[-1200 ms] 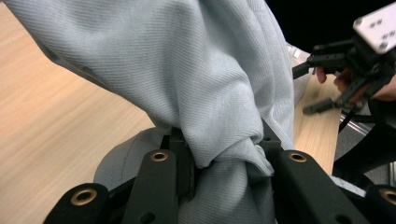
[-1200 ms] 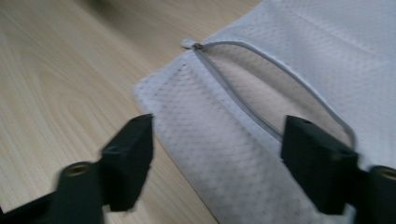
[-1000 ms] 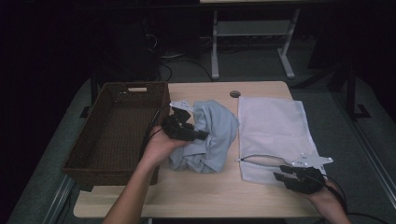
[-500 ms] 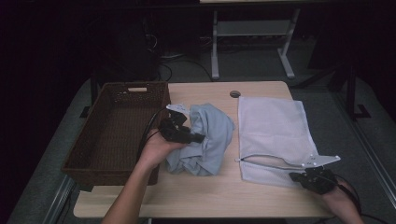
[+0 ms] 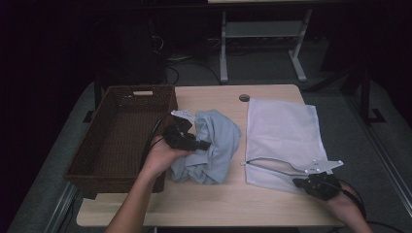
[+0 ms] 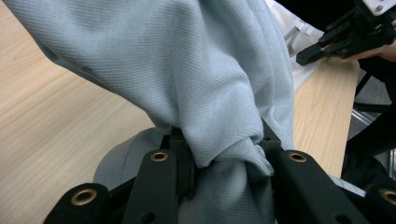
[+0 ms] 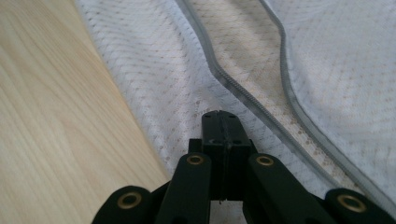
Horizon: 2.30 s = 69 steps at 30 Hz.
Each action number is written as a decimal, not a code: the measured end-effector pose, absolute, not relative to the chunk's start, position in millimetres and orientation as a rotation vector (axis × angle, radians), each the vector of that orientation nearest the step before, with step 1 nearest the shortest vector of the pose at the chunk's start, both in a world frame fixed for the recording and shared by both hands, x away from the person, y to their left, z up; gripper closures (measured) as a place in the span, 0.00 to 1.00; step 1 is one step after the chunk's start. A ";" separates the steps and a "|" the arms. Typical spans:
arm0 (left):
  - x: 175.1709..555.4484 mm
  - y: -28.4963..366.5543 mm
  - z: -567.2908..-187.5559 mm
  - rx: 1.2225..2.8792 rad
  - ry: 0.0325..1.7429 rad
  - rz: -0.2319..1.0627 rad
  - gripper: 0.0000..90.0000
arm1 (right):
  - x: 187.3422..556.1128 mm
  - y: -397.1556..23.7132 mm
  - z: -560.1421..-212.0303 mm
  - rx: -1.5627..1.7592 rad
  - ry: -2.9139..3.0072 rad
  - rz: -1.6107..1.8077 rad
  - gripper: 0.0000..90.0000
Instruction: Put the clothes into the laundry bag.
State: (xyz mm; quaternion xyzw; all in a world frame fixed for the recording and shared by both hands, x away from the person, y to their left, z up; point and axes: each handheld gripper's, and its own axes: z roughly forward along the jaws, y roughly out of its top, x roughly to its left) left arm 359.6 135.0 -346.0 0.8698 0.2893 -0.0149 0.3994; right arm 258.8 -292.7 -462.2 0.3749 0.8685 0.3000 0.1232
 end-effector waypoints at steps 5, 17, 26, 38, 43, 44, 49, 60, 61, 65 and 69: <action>358.4 138.3 -344.9 2.195 0.735 -0.036 0.76 | 267.0 -273.4 -461.5 1.026 2.566 0.868 0.99; 358.1 141.0 -347.4 2.204 0.734 -0.056 0.76 | 285.4 -221.5 -460.7 0.901 2.634 0.883 0.99; 359.0 142.2 -348.3 2.202 0.732 -0.071 0.76 | 296.3 -182.9 -460.8 0.810 2.676 0.910 0.99; 358.6 145.7 -349.3 2.198 0.744 -0.074 0.76 | 303.5 -136.5 -460.9 0.695 2.722 0.936 0.97; 358.8 146.5 -351.6 2.189 0.751 -0.078 0.76 | 302.1 -147.1 -453.8 0.724 2.709 1.029 0.85; 359.1 146.5 -352.3 2.194 0.749 -0.081 0.76 | 302.3 -151.8 -450.8 0.732 2.694 1.056 0.81; 360.1 144.8 -354.7 2.202 0.754 -0.084 0.76 | 309.2 -178.8 -438.7 0.838 2.590 1.174 0.63; 360.0 147.3 -354.2 2.192 0.758 -0.092 0.76 | 339.7 -203.7 -443.4 1.006 2.493 1.208 0.38; 360.2 147.7 -354.2 2.190 0.759 -0.090 0.76 | 343.2 -202.6 -445.8 1.005 2.502 1.227 0.37; 360.3 149.1 -353.4 2.184 0.759 -0.091 0.76 | 356.9 -190.7 -451.7 0.955 2.551 1.182 0.36; 360.9 151.0 -352.2 2.175 0.754 -0.092 0.76 | 360.7 -181.4 -458.2 0.964 2.531 1.188 0.36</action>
